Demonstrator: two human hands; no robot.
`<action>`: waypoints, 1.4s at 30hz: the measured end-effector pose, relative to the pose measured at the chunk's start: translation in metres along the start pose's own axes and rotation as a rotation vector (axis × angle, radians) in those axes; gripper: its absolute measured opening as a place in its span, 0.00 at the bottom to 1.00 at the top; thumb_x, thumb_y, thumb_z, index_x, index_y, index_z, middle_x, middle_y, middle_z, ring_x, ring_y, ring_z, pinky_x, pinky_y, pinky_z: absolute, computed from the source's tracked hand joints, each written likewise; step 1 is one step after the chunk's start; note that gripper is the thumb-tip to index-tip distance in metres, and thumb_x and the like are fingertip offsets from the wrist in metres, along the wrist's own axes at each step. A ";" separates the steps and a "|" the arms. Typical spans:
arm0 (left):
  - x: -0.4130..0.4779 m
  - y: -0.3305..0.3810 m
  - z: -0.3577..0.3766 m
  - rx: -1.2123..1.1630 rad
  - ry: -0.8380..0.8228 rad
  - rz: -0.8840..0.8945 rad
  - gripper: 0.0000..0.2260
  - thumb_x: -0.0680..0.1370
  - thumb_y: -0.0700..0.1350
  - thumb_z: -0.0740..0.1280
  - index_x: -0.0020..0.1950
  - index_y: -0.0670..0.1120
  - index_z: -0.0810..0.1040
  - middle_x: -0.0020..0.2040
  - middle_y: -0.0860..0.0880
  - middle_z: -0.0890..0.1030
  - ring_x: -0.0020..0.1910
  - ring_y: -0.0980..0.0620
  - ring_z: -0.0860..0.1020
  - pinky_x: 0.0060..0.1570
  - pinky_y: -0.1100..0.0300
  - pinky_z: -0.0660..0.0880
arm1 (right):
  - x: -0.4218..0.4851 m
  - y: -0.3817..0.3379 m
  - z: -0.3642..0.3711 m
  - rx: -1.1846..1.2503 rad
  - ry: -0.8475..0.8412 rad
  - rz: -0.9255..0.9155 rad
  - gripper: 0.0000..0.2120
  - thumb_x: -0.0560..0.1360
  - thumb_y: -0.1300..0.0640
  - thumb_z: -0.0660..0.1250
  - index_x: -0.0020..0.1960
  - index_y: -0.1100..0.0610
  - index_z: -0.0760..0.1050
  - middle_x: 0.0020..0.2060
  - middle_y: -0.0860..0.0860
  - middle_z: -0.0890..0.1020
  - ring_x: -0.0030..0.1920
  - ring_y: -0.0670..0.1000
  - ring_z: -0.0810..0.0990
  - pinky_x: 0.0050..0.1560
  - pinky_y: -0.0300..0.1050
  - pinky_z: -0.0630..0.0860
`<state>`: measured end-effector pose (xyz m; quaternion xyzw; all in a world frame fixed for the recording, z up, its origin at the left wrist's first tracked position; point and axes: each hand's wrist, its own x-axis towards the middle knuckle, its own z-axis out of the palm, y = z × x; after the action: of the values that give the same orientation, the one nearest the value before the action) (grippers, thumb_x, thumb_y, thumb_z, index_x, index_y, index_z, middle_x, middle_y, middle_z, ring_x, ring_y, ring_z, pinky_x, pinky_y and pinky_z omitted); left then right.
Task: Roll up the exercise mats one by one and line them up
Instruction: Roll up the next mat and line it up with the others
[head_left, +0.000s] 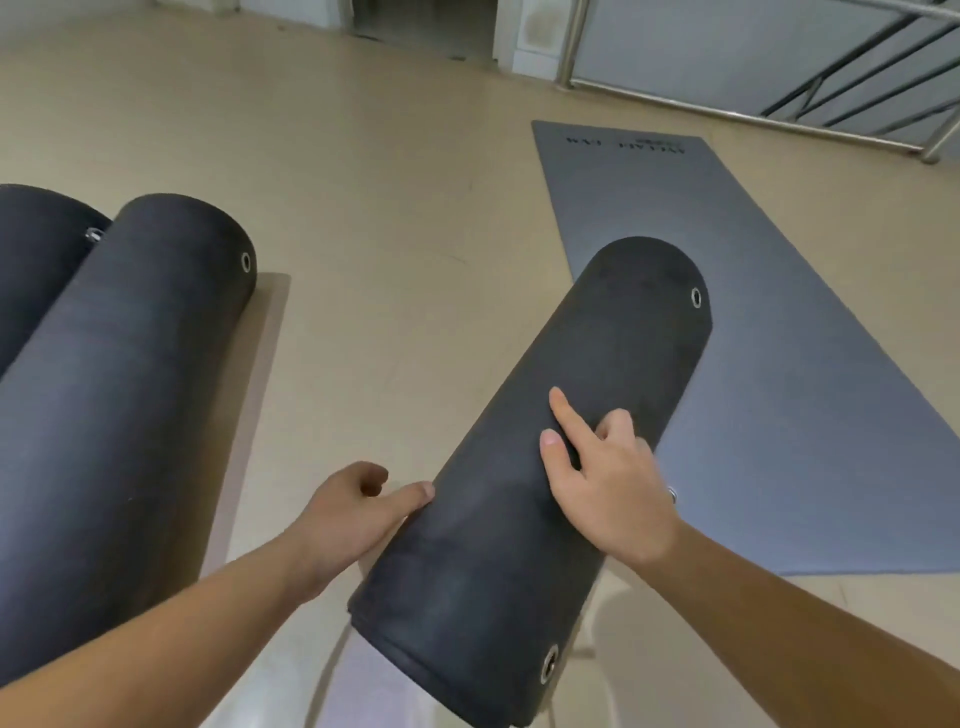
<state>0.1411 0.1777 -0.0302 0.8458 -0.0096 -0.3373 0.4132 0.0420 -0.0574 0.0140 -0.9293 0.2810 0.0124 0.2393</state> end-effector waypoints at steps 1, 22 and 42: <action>-0.003 0.003 -0.010 0.076 0.117 0.074 0.30 0.74 0.60 0.76 0.72 0.49 0.76 0.68 0.52 0.79 0.63 0.50 0.79 0.65 0.54 0.75 | 0.005 -0.011 0.006 -0.051 0.001 -0.052 0.27 0.83 0.36 0.50 0.81 0.33 0.54 0.51 0.44 0.64 0.54 0.51 0.69 0.54 0.47 0.74; -0.007 0.004 -0.048 0.581 0.149 0.284 0.48 0.60 0.81 0.66 0.75 0.61 0.61 0.71 0.56 0.70 0.68 0.48 0.71 0.66 0.47 0.75 | -0.003 -0.070 0.082 1.343 -0.436 0.502 0.32 0.67 0.30 0.76 0.67 0.36 0.73 0.56 0.49 0.87 0.53 0.56 0.88 0.56 0.65 0.83; -0.056 -0.063 -0.047 -0.099 0.502 0.170 0.12 0.79 0.47 0.69 0.61 0.59 0.75 0.57 0.64 0.76 0.60 0.57 0.77 0.57 0.60 0.74 | -0.012 -0.146 0.091 0.057 -0.320 -0.581 0.21 0.74 0.48 0.65 0.66 0.42 0.81 0.62 0.35 0.75 0.66 0.43 0.71 0.73 0.46 0.68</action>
<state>0.1086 0.2678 -0.0231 0.8778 0.0386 -0.0813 0.4705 0.1194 0.0958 -0.0005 -0.9498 -0.0365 0.0815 0.2997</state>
